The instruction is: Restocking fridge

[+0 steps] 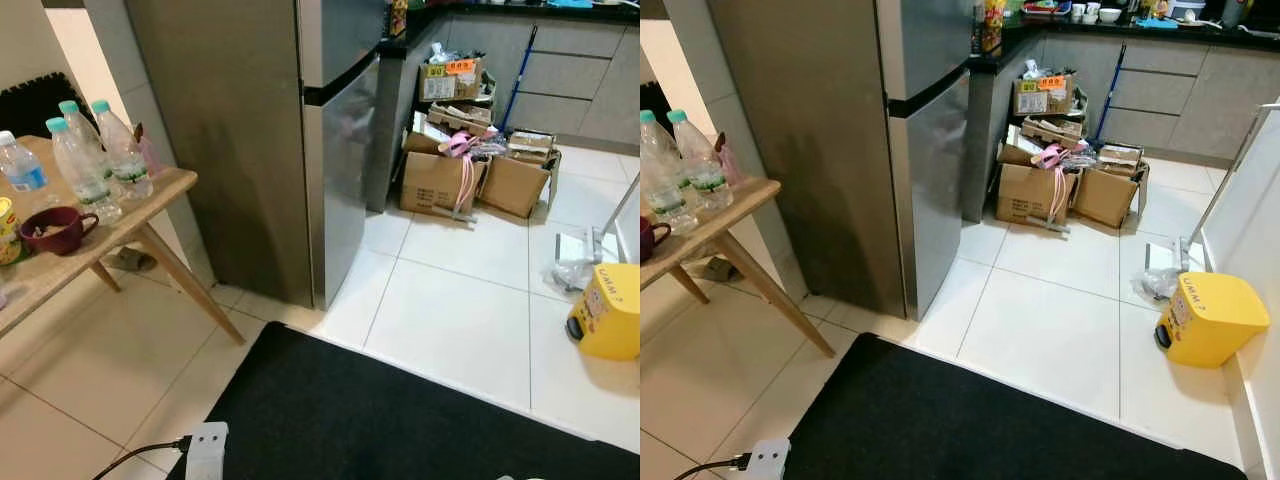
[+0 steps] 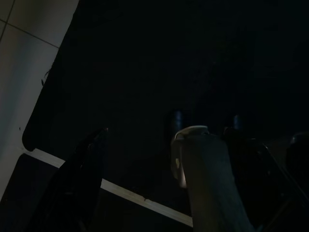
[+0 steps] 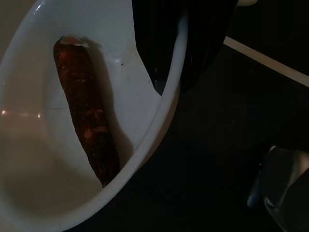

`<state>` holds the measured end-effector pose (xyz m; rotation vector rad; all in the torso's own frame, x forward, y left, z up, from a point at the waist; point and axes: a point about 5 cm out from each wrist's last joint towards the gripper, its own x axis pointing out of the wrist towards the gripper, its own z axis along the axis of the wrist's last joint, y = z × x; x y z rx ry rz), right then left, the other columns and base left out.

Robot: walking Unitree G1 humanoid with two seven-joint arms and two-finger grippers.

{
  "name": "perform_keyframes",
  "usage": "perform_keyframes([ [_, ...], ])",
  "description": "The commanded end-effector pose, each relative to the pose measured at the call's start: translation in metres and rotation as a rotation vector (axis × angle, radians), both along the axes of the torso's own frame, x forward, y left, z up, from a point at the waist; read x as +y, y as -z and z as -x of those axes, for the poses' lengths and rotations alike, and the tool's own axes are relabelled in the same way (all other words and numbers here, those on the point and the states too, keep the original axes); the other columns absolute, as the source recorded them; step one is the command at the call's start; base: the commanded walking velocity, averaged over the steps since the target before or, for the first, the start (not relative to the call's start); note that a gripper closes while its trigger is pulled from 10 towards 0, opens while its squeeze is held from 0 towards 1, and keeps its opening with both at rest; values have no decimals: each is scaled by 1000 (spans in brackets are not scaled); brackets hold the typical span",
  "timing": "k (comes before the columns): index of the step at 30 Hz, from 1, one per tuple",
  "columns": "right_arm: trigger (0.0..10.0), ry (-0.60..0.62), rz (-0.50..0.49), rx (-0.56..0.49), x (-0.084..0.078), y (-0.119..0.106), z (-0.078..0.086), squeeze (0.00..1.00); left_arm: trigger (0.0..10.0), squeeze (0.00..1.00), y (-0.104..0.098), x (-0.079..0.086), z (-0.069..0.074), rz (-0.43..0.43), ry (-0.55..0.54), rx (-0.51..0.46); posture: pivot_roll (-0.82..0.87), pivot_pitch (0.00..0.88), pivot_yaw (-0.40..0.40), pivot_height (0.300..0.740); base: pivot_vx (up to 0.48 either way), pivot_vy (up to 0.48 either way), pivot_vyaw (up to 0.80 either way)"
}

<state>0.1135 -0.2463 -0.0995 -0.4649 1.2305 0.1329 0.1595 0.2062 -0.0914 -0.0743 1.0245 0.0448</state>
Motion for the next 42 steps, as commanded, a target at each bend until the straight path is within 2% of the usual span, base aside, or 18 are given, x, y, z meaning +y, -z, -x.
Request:
perform_keyframes([
  [1,10000,9,10,-17,-2,-1,-3,0,10000,0,1,-2,0,-5,13,13,-65,0,8,740,0,0,0],
  [5,10000,15,24,-36,-9,-5,-9,0,10000,0,1,-19,-3,17,126,21,-65,0,-1,740,0,-360,0],
  [11,10000,17,44,-51,-18,-10,-13,0,10000,0,2,-21,-3,15,126,25,-74,0,2,740,0,-240,0],
  [13,10000,35,50,-57,-21,-11,-14,0,10000,0,3,-18,1,-25,166,45,-71,0,-9,740,0,0,0],
  [16,10000,30,53,-52,-22,-11,-14,0,10000,0,4,-10,4,-39,109,43,-58,0,-13,740,0,0,0],
  [24,10000,24,58,-53,-23,-12,-17,0,10000,0,4,-6,5,-48,90,50,-36,0,-21,740,0,0,0],
  [30,10000,15,56,-67,-21,-14,-23,0,10000,0,3,-11,3,-28,100,45,-44,0,-26,740,0,0,0],
  [42,10000,1,69,-77,-25,-18,-31,0,10000,0,3,-21,-2,-17,108,34,-39,0,-42,740,245,0,0],
])
